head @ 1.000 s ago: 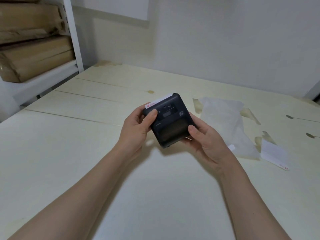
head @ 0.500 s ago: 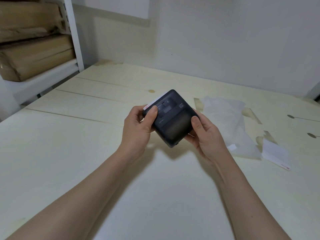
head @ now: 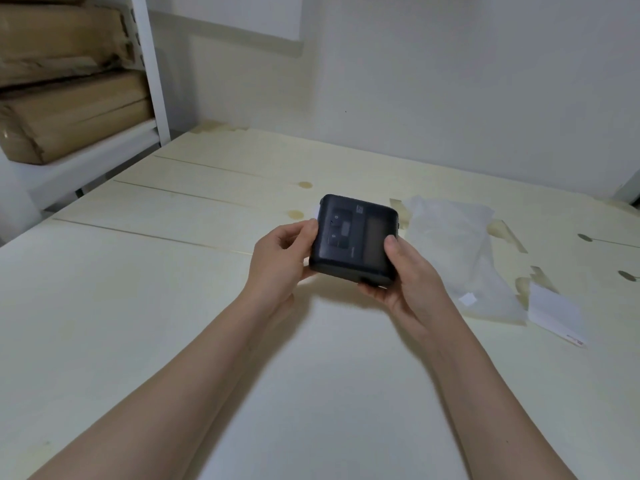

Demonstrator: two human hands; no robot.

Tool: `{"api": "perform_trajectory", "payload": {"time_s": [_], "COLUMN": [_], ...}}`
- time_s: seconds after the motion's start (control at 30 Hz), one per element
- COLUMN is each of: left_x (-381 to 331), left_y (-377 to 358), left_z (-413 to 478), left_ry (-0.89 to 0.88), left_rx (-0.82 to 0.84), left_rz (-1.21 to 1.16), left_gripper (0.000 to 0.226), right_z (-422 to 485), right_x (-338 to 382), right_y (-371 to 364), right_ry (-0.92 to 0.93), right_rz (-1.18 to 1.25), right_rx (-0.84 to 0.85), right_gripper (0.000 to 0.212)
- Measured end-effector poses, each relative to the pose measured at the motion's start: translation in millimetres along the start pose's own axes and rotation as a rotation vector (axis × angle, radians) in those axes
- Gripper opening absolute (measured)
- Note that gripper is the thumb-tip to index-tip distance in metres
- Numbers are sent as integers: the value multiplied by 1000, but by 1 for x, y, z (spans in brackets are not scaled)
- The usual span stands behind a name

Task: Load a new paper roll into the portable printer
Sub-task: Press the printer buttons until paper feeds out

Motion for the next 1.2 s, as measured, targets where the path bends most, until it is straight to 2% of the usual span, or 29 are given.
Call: {"api": "perform_trajectory", "payload": {"time_s": [0.23, 0.37, 0.43, 0.5, 0.57, 0.63, 0.73, 0.93, 1.2], "left_x": [-1, -1, 2, 8, 13, 16, 17, 19, 17], "left_y": [-3, -5, -7, -10, -12, -11, -7, 0, 0], "left_z": [-8, -8, -9, -9, -10, -9, -6, 4, 4], "left_ry": [112, 146, 137, 87, 44, 17, 17, 45, 50], "left_rx": [88, 213, 270, 313, 324, 308, 316, 289, 257], "left_rz": [-11, -28, 28, 80, 117, 127, 124, 163, 130], "left_gripper": [24, 58, 67, 66, 62, 57, 51, 72, 77], "right_z": [6, 6, 7, 6, 5, 3, 2, 1, -1], "right_x": [2, 7, 7, 5, 4, 2, -1, -4, -5], "right_y": [4, 7, 6, 5, 3, 2, -1, 0, -4], "right_ry": [48, 82, 92, 87, 71, 56, 36, 25, 56], "right_rz": [110, 126, 112, 103, 87, 66, 51, 34, 44], "right_rx": [-173, -191, -214, -231, -204, -160, -42, 20, 30], "right_gripper": [45, 39, 41, 49, 48, 37, 33, 39, 48]}}
Point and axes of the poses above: each hand's wrist, its own z-axis towards the middle knuckle, its own y-axis out of the back of the hand, x = y × z, the point moved 1 cm from there along z, towards the middle knuckle, and after that the axes turned 10 degrees about y, right-handed, at the moved point
